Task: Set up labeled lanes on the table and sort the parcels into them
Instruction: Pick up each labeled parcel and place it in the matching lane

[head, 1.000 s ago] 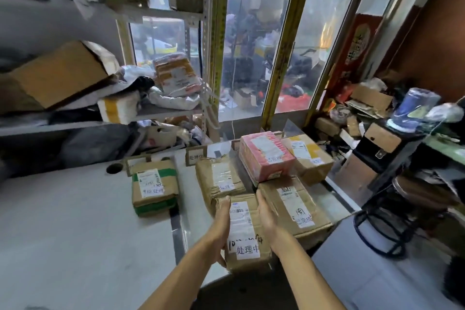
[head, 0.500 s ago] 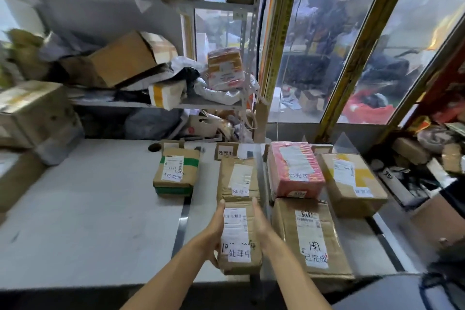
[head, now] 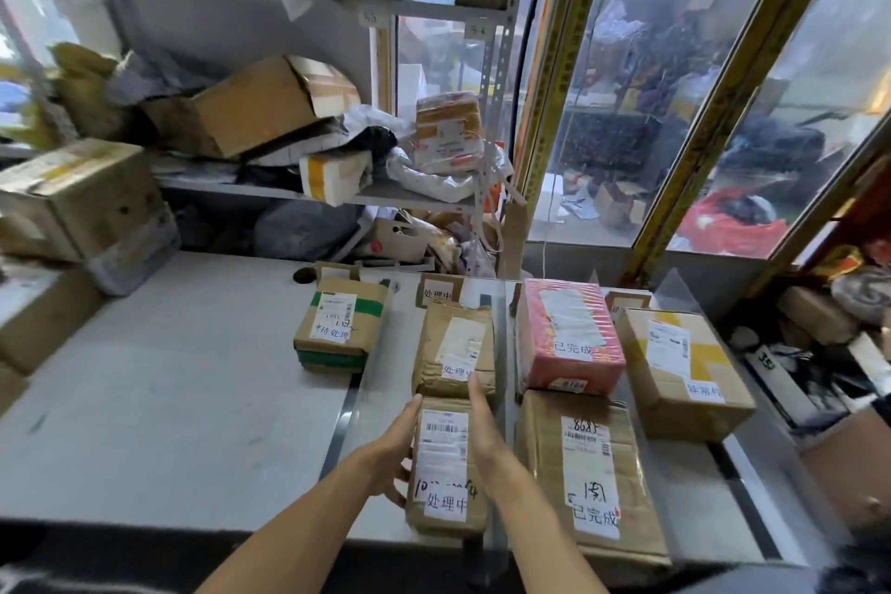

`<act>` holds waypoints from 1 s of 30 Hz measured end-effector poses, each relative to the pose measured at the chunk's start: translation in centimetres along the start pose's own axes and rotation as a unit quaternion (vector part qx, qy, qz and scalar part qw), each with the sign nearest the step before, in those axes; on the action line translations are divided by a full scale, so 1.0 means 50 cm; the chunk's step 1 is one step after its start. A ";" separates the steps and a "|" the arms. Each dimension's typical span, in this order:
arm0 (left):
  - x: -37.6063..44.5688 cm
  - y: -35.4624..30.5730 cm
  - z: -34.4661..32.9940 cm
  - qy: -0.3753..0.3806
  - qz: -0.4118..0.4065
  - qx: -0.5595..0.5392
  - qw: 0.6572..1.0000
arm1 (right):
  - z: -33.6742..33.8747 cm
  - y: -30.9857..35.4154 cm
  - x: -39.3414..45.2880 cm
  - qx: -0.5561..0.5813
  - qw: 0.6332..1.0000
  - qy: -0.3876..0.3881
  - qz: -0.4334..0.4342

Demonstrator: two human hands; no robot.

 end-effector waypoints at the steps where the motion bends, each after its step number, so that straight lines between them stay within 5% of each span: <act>1: -0.002 0.000 -0.001 0.004 0.005 0.015 1.000 | 0.001 -0.015 0.017 -0.009 1.000 0.001 -0.009; 8: -0.015 0.003 -0.014 0.012 0.012 0.057 0.998 | 0.001 -0.048 0.018 -0.090 0.994 -0.006 -0.067; 16: -0.141 -0.082 0.068 -0.098 -0.185 -0.044 0.977 | -0.126 0.147 -0.130 -0.278 0.959 -0.016 0.060; 18: -0.212 -0.097 0.164 -0.150 -0.249 -0.087 0.953 | -0.214 0.183 -0.125 -0.295 0.951 0.024 0.095; 21: -0.344 -0.076 0.351 -0.311 -0.301 -0.068 0.899 | -0.383 0.216 -0.115 -0.416 0.887 0.075 0.186; 25: -0.503 0.032 0.590 -0.523 -0.255 0.024 0.813 | -0.586 0.246 -0.163 -0.434 0.869 0.092 0.219; 30: -0.649 0.183 0.799 -0.633 -0.188 0.062 0.748 | -0.848 0.264 -0.232 -0.493 0.815 0.126 0.277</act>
Point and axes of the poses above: each hand's wrist, its own x-axis towards the middle knuckle, its own z-axis out of the back of the hand, y = z × x, the point moved 9 cm from there along x, towards the middle knuckle, and after that the axes turned 1 degree about -x, right-handed, at the moved point
